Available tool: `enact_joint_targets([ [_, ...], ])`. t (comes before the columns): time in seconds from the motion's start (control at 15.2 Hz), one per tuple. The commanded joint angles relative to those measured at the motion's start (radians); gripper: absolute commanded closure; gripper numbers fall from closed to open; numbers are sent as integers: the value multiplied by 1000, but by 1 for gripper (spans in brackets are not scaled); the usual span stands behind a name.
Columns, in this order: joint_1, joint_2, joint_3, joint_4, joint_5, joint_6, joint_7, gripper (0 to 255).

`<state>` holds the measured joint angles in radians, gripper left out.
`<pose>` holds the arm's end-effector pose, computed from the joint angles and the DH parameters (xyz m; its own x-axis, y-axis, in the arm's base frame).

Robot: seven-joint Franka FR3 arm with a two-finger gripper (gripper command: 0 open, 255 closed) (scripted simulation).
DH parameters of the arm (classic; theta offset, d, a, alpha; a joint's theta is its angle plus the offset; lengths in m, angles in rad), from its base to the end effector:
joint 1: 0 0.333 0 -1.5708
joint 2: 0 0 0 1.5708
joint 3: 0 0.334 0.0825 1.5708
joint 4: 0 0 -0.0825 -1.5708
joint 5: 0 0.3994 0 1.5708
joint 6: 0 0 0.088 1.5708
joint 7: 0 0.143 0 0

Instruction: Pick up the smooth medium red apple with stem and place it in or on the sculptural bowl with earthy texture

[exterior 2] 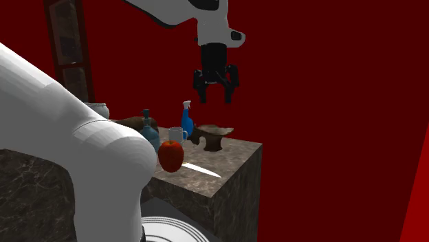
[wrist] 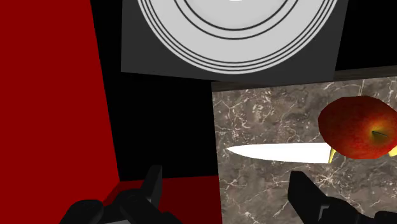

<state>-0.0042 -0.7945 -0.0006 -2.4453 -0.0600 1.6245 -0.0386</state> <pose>0.3084 -0.0098 0.5312 0.9989 0.0371 -0.0287 0.0388 -0.9975 0.0583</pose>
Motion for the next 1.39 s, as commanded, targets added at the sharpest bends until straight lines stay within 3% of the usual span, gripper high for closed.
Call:
enact_joint_targets([
  [0.0, 0, 0, 0, 0, 0, 0, 0, 0],
  [0.66, 134, -41, 180, -175, 160, 203, 140, 0],
  [1.19, 244, 28, 351, -240, 280, 404, 256, 0],
  [1.32, 252, 45, 370, -251, 291, 438, 266, 0],
])
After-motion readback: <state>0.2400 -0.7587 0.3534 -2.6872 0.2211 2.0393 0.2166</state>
